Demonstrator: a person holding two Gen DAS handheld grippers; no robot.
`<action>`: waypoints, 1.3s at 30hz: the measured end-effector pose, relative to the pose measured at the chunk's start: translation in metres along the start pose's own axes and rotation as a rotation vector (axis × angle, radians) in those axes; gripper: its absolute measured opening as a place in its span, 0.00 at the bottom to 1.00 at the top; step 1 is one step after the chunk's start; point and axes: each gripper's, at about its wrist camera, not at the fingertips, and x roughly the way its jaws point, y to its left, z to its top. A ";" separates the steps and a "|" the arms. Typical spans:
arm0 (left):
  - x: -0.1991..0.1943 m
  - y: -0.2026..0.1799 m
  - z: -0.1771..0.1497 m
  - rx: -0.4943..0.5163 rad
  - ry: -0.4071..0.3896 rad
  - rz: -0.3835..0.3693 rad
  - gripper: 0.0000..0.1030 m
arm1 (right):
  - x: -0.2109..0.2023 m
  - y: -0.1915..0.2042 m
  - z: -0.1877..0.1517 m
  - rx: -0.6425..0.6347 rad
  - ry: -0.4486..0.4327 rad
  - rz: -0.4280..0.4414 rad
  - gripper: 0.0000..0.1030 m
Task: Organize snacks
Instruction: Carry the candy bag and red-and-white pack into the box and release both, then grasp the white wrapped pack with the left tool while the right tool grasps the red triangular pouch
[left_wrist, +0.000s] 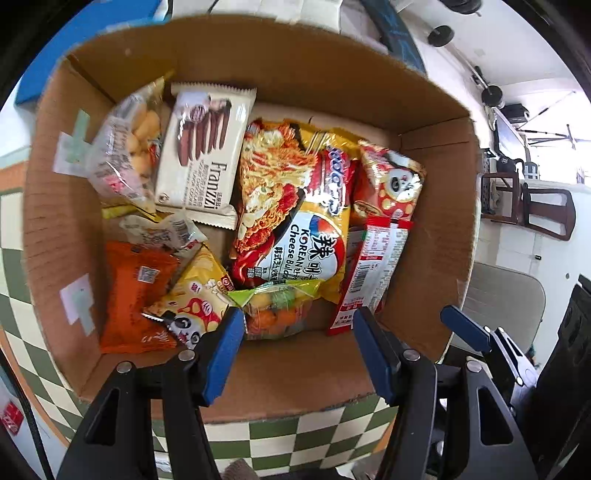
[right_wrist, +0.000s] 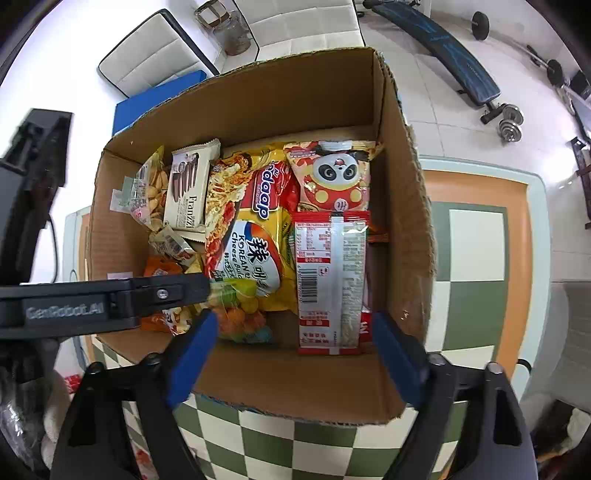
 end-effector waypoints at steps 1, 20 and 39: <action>-0.005 -0.002 -0.004 0.008 -0.022 0.011 0.58 | -0.002 0.001 -0.002 -0.001 -0.008 -0.005 0.88; -0.078 0.017 -0.140 0.065 -0.559 0.336 0.81 | -0.056 0.038 -0.078 -0.072 -0.230 -0.001 0.95; 0.089 0.264 -0.367 -0.980 -0.036 -0.123 0.79 | 0.068 0.078 -0.202 -0.130 0.036 0.044 0.82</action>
